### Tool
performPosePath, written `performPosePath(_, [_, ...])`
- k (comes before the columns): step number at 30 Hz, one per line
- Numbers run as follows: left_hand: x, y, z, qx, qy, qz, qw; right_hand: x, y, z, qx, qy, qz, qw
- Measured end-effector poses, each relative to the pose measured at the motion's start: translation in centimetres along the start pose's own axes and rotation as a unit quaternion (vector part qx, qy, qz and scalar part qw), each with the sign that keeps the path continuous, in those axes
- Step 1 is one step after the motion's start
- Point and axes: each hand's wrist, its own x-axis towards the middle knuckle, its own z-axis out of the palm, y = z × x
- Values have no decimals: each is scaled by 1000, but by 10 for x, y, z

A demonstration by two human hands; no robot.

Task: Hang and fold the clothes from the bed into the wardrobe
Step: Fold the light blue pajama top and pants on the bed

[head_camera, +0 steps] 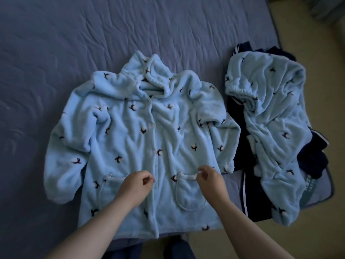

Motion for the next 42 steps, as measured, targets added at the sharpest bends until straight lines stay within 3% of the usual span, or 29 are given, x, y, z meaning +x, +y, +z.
performPosePath(4, [23, 22, -35, -1, 18, 13, 1000, 26, -40, -25, -4, 19, -32, 999])
performPosePath(13, [165, 58, -95, 23, 177, 87, 980, 175, -135, -52, -113, 64, -205, 970])
performPosePath(22, [283, 61, -166, 110, 350, 144, 919, 306, -213, -40, -189, 125, -318, 920])
performPosePath(25, [311, 49, -183, 177, 318, 84, 927, 336, -224, -37, -242, 83, -302, 919])
performPosePath(29, [339, 33, -210, 290, 176, -60, 939, 356, -228, -30, -326, 15, -264, 907])
performPosePath(32, [350, 33, -214, 327, 134, -67, 933, 365, -230, -32, -356, 7, -257, 898])
performPosePath(35, [359, 36, -225, 212, 176, 3, 961, 371, -237, -44, -278, 50, -294, 913])
performPosePath(38, [364, 47, -243, 81, 275, 72, 955, 374, -249, -62, -149, 175, -336, 913])
performPosePath(40, [369, 59, -252, 93, 319, 101, 938, 382, -264, -71, -140, 225, -338, 903])
performPosePath(42, [378, 71, -255, 158, 352, 104, 917, 392, -275, -71, -144, 224, -305, 914])
